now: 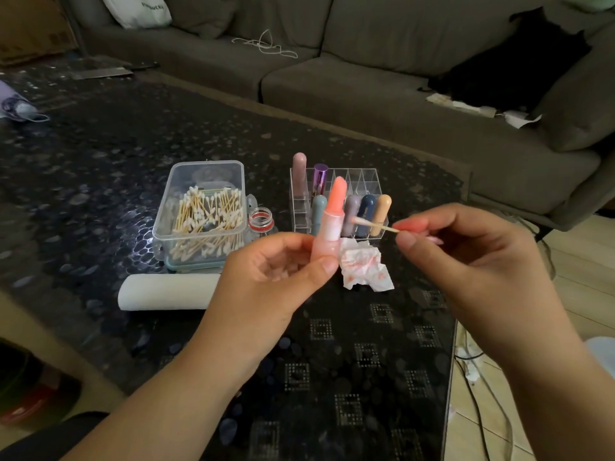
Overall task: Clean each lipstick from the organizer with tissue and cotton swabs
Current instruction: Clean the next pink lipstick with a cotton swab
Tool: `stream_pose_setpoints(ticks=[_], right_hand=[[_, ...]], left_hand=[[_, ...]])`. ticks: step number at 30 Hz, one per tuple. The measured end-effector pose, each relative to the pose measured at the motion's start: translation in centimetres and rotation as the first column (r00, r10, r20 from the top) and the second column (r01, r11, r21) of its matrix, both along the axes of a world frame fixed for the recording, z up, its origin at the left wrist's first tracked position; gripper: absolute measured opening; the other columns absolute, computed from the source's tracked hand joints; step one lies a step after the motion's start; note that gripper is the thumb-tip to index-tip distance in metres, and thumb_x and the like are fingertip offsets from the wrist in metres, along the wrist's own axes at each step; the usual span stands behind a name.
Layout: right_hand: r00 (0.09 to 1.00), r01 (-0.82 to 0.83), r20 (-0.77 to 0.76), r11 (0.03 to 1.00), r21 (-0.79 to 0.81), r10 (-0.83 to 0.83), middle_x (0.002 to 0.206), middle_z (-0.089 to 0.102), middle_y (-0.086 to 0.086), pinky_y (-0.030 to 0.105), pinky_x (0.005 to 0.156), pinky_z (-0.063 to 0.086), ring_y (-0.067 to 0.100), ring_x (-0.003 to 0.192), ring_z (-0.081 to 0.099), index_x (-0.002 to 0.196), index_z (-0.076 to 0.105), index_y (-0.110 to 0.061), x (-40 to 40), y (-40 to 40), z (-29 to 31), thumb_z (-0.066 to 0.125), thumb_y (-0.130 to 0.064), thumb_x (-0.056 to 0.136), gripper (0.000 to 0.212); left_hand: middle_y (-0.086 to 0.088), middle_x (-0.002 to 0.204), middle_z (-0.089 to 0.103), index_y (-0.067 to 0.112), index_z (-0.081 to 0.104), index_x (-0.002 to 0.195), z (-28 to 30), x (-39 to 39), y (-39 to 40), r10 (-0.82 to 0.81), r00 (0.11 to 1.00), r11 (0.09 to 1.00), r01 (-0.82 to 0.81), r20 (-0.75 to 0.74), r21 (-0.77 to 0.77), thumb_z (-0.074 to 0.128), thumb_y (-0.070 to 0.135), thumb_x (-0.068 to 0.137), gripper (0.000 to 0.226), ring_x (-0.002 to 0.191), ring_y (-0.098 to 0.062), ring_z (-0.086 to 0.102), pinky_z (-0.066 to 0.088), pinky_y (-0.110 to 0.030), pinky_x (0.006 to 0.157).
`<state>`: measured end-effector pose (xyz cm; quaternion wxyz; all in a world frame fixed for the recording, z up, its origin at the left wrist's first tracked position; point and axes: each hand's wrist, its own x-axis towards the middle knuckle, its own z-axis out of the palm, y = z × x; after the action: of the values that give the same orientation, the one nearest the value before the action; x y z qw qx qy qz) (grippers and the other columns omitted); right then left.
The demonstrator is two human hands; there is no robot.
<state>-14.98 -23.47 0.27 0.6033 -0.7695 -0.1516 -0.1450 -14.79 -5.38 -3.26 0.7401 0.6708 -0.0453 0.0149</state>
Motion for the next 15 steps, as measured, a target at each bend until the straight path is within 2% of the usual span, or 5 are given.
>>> stream_pose_setpoints(ticks=[2, 9, 15], right_hand=[[1.0, -0.001, 0.012, 1.0, -0.027, 0.001, 0.063, 0.062, -0.011, 0.009, 0.058, 0.041, 0.0, 0.059, 0.053, 0.078, 0.072, -0.024, 0.17, 0.07, -0.16, 0.075, -0.023, 0.075, 0.004], [1.0, 0.005, 0.024, 0.999, -0.032, -0.004, 0.066, 0.064, -0.01, 0.011, 0.06, 0.043, 0.0, 0.061, 0.054, 0.076, 0.072, -0.024, 0.48, 0.18, -0.33, 0.069, -0.02, 0.075, 0.005], [1.0, 0.003, 0.023, 0.999, -0.037, -0.002, 0.065, 0.063, -0.011, 0.01, 0.059, 0.041, 0.001, 0.061, 0.053, 0.078, 0.071, -0.022, 0.29, 0.15, -0.05, 0.074, -0.019, 0.077, 0.004]], left_hand=[[0.004, 0.087, 0.074, 0.027, 0.073, 0.086, 0.02, -0.08, 0.1, -0.005, 1.0, 1.0, 0.005, 0.003, 0.002, 0.071, 0.038, 0.056, 0.032, 0.088, -0.013, 0.069, 0.052, -0.03, 0.081], [0.004, 0.086, 0.074, 0.032, 0.073, 0.086, 0.06, -0.26, 0.11, -0.026, 0.999, 0.999, 0.024, 0.037, 0.037, 0.07, 0.038, 0.058, 0.029, 0.087, -0.014, 0.069, 0.055, -0.03, 0.082], [0.005, 0.086, 0.074, 0.032, 0.073, 0.087, 0.07, -0.31, 0.15, -0.043, 0.998, 0.999, 0.042, 0.052, 0.035, 0.071, 0.035, 0.06, 0.027, 0.086, -0.013, 0.068, 0.054, -0.02, 0.081]])
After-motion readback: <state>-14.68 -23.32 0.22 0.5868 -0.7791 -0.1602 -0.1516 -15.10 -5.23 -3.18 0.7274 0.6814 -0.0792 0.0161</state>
